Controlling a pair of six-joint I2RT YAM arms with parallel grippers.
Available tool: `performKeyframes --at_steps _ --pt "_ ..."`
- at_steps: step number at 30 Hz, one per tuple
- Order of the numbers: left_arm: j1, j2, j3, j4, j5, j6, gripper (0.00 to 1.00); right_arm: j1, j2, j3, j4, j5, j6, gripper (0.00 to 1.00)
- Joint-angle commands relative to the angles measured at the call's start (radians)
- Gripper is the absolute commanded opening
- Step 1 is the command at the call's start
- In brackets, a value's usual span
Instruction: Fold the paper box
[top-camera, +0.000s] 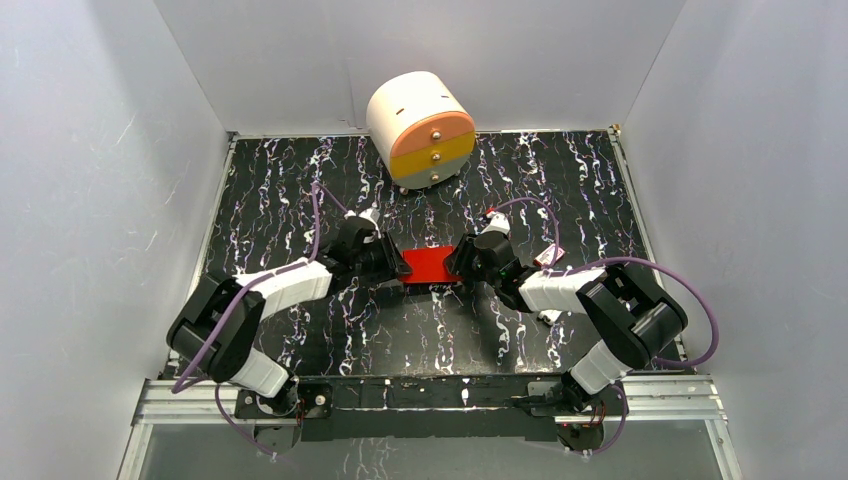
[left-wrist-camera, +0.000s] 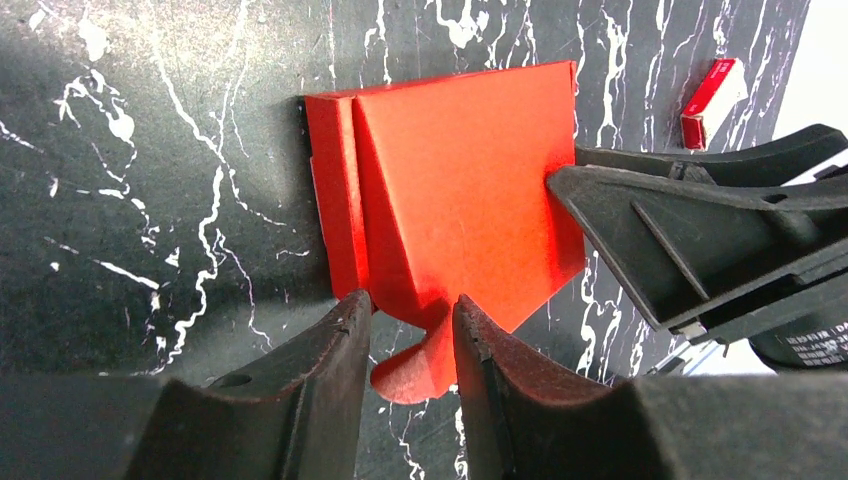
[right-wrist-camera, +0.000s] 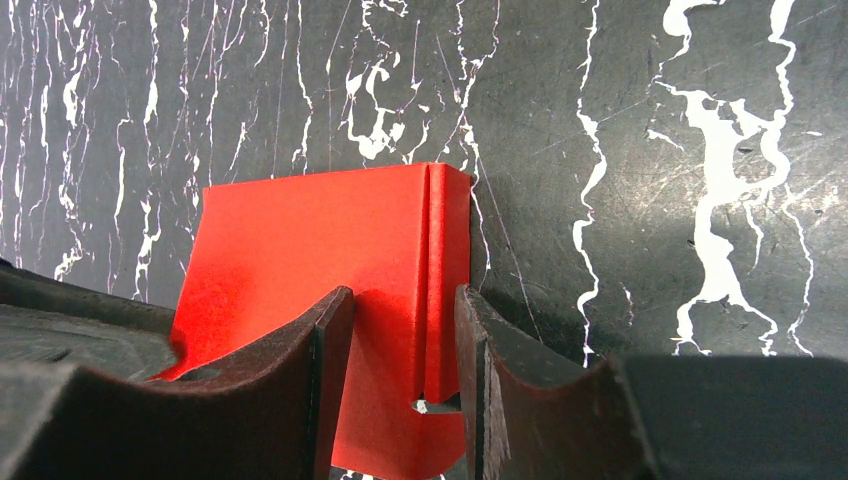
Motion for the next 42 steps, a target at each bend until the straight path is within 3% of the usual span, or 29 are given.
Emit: performKeyframes --at_steps 1,17,20,29,42 --pt "-0.002 0.027 0.045 0.01 0.019 -0.011 0.34 0.006 0.027 -0.006 -0.05 -0.017 -0.027 0.49" --pt "-0.002 0.104 0.031 0.156 0.157 -0.149 0.24 0.023 0.045 0.002 -0.038 -0.026 -0.01 0.49" --pt "-0.002 0.098 0.039 0.116 0.131 -0.118 0.29 0.027 0.05 0.005 -0.043 -0.021 -0.014 0.49" --pt "-0.001 -0.072 0.002 -0.046 -0.119 0.037 0.36 0.028 0.001 -0.012 -0.062 0.027 -0.058 0.49" --pt "-0.002 0.048 -0.049 0.096 -0.069 0.024 0.37 0.028 0.012 -0.024 -0.067 0.019 -0.085 0.48"
